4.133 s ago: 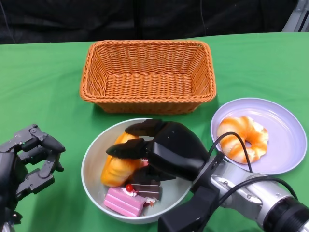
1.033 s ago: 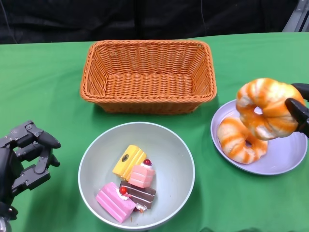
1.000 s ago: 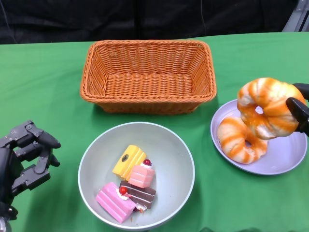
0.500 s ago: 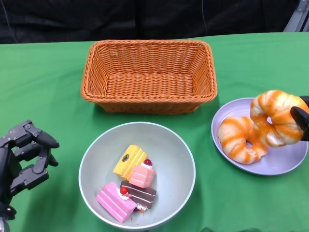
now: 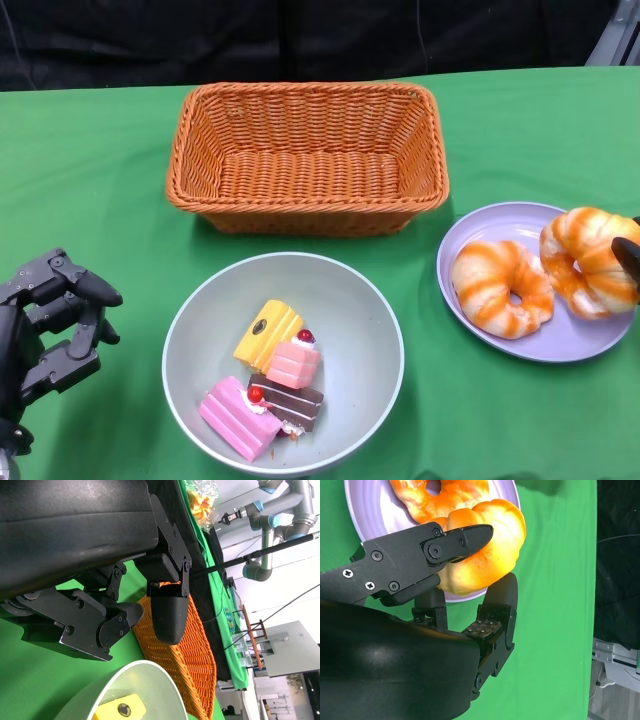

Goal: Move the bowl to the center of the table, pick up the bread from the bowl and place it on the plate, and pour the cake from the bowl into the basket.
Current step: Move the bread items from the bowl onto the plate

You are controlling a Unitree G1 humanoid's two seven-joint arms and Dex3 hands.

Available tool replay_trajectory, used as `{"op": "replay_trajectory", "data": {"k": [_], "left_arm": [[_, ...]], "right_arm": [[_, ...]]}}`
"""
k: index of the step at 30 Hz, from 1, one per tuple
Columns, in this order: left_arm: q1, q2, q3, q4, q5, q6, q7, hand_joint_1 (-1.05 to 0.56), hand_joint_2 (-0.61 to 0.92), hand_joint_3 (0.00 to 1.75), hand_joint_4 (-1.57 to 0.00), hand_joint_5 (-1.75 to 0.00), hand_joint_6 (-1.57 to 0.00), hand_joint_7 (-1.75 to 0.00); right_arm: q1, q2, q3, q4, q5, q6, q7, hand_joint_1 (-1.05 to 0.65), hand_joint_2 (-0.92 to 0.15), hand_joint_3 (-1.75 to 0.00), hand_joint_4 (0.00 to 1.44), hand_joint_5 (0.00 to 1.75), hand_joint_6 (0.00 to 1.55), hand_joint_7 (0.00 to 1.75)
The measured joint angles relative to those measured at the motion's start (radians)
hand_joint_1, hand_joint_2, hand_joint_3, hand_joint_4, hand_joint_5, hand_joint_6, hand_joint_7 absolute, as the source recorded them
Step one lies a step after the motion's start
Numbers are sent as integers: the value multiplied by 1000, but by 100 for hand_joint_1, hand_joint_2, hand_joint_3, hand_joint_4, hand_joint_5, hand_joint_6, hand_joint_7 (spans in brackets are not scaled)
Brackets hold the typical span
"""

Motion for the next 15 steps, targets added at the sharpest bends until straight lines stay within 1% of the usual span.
{"op": "replay_trajectory", "data": {"k": [6,12,13,15], "left_arm": [[0,0,0,0,1,0,2,3,67,95,-73,-165,-78,-129],[0,0,1,0,1,0,2,3,67,95,-74,-164,-78,-128],[1,0,2,0,1,0,2,3,67,95,-74,-163,-78,-128],[1,0,2,-2,1,0,2,2,67,96,-74,-163,-78,-127]], "right_arm": [[-34,-12,6,80,-15,-29,-18,-10,-92,-10,56,174,68,88],[-57,-31,8,151,-20,-42,-23,-11,-92,-12,57,172,67,86],[-63,-34,11,162,-26,-46,-27,-13,-92,-10,59,164,68,78],[-79,-38,15,195,-39,-49,-46,-15,-92,-10,62,159,70,70]]}}
